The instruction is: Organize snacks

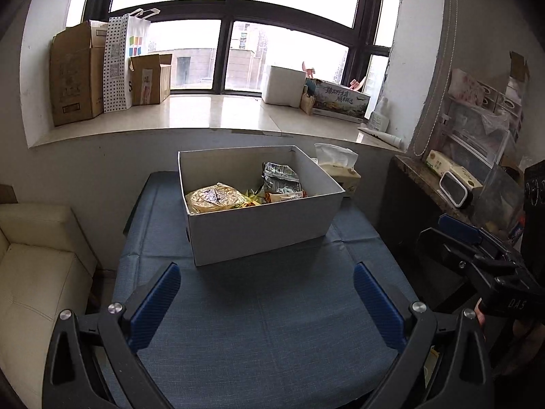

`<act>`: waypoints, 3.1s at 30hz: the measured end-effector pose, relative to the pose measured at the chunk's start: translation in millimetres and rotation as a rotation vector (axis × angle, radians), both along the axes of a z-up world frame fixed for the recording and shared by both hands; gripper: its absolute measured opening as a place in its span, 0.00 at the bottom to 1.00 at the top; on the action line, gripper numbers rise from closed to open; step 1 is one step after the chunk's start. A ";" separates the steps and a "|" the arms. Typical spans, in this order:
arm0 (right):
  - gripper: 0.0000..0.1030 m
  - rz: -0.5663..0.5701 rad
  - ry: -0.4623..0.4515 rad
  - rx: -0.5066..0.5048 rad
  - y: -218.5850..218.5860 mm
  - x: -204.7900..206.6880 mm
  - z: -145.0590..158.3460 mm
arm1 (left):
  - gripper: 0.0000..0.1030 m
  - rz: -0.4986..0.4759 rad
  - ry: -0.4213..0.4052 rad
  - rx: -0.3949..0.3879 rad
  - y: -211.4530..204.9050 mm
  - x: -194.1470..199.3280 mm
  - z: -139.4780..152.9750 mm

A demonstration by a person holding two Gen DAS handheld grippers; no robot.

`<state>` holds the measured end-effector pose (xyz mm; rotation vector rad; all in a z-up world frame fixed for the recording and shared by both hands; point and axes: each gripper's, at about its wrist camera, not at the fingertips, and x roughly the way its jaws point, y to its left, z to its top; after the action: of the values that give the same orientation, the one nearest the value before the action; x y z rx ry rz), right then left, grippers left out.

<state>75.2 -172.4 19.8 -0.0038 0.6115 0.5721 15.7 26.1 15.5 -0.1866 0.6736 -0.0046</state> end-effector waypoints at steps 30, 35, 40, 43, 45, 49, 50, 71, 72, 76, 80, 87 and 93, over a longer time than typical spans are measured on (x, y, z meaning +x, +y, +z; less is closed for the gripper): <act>1.00 0.034 0.006 0.020 0.4 -2.3 -2.7 | 1.00 -0.014 -0.008 0.014 -2.8 -0.7 2.0; 1.00 0.029 0.008 0.014 1.1 -1.2 -3.8 | 1.00 -0.015 -0.005 0.008 -2.8 -0.5 1.2; 1.00 0.030 0.009 0.016 0.6 -1.9 -4.3 | 1.00 -0.016 -0.005 0.006 -3.2 -0.5 1.0; 1.00 0.031 0.012 0.015 1.2 -2.0 -4.5 | 1.00 -0.013 -0.007 0.013 -3.8 -0.2 1.1; 1.00 0.032 0.012 0.015 1.7 -2.2 -4.6 | 1.00 -0.018 -0.007 0.008 -4.0 -0.2 1.0; 1.00 0.035 0.012 0.017 1.7 -2.5 -5.4 | 1.00 -0.017 -0.008 0.009 -4.2 -0.7 1.5; 1.00 0.035 0.014 0.016 1.8 -2.6 -5.3 | 1.00 -0.017 -0.008 0.008 -3.9 -0.7 1.4; 1.00 0.045 0.019 0.015 2.7 -5.0 -7.4 | 1.00 -0.021 0.000 0.010 -6.0 1.4 -0.5; 1.00 0.046 0.020 0.016 2.7 -5.3 -7.4 | 1.00 -0.021 0.000 0.011 -6.3 1.6 -0.4; 1.00 0.047 0.021 0.014 3.7 -6.1 -7.3 | 1.00 -0.022 -0.001 0.009 -6.1 1.4 -0.6; 1.00 0.048 0.021 0.015 3.9 -6.7 -7.5 | 1.00 -0.022 -0.001 0.008 -5.8 1.4 -1.1; 1.00 0.047 0.026 0.015 3.8 -5.7 -9.5 | 1.00 -0.024 -0.002 0.003 -4.9 0.2 -2.2; 1.00 0.049 0.025 0.015 4.3 -5.6 -10.0 | 1.00 -0.037 -0.013 0.004 -6.3 -1.4 -0.7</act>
<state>69.6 -168.1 9.8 0.0026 0.6333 0.6251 14.3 19.7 14.8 -0.1705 0.6638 -0.0401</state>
